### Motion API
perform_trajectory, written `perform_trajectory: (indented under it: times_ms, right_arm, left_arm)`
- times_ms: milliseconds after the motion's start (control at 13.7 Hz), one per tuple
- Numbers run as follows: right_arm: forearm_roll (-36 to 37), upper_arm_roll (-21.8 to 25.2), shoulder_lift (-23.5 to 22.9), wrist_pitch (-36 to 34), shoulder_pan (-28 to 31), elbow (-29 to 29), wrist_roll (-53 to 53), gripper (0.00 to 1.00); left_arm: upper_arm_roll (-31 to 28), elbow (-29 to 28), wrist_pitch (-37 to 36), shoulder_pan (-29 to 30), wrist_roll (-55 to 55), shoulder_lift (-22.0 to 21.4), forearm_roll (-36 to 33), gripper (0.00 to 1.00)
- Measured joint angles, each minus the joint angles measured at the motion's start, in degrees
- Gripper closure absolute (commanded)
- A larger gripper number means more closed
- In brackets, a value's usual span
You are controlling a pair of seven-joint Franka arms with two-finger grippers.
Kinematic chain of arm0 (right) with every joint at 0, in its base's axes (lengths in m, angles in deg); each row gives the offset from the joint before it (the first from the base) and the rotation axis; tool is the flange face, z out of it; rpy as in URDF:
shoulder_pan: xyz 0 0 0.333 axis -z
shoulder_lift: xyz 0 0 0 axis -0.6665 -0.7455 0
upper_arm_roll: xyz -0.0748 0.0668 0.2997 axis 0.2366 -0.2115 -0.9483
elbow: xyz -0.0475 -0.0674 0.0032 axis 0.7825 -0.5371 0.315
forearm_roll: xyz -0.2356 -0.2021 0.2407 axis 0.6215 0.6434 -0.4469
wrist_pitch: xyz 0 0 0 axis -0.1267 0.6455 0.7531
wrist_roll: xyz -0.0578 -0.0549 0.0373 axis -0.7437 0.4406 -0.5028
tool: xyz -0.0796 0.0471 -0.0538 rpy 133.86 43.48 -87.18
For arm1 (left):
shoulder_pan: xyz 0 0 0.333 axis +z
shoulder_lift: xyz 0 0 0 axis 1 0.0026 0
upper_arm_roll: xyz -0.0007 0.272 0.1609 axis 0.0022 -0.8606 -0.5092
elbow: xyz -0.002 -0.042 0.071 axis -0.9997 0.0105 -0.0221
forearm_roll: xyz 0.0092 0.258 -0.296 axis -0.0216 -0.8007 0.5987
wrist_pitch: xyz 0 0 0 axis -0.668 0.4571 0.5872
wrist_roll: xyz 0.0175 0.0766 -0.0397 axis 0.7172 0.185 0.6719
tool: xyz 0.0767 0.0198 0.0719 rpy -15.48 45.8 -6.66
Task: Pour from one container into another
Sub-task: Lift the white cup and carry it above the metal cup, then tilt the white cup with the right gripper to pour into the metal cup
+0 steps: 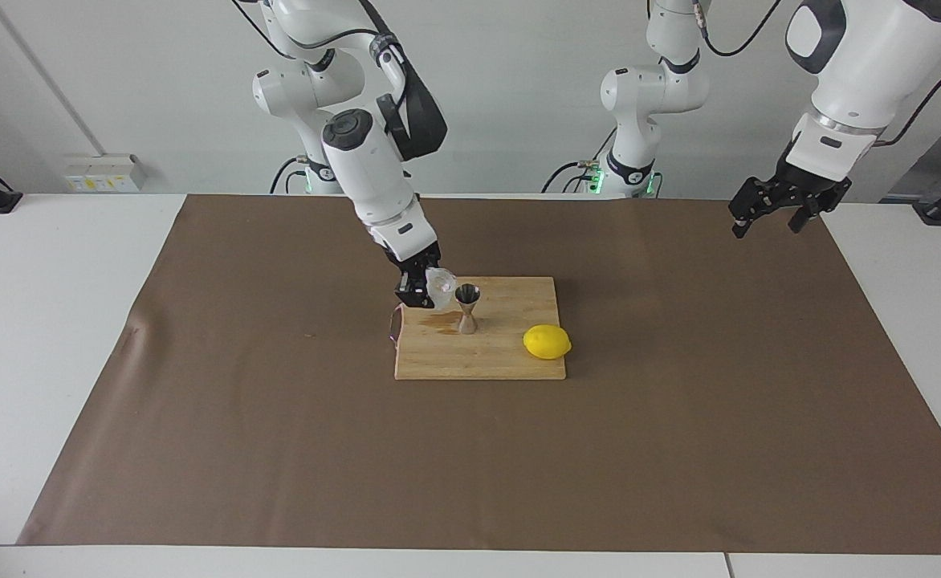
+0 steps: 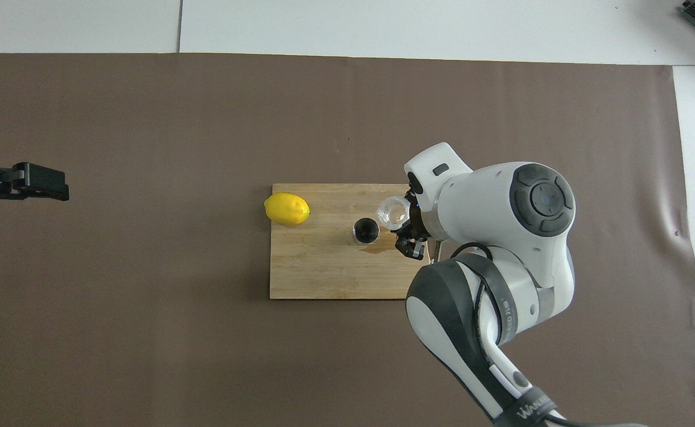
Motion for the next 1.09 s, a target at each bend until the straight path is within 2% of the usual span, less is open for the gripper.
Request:
perform_trajectory:
  times_ms: [437,1091]
  right_arm:
    - [14.27,-0.01,-0.48,-0.05,-4.11,-0.69,6.66,0.66]
    - [30.93,-0.02,-1.72,-4.78,-8.40,-2.47,7.02,0.66]
  left_arm:
    - [0.00,0.00,-0.02,0.00,0.00,0.00,0.00,0.00]
    - [0.00,0.00,-0.03,0.00,0.00,0.00,0.00,0.00]
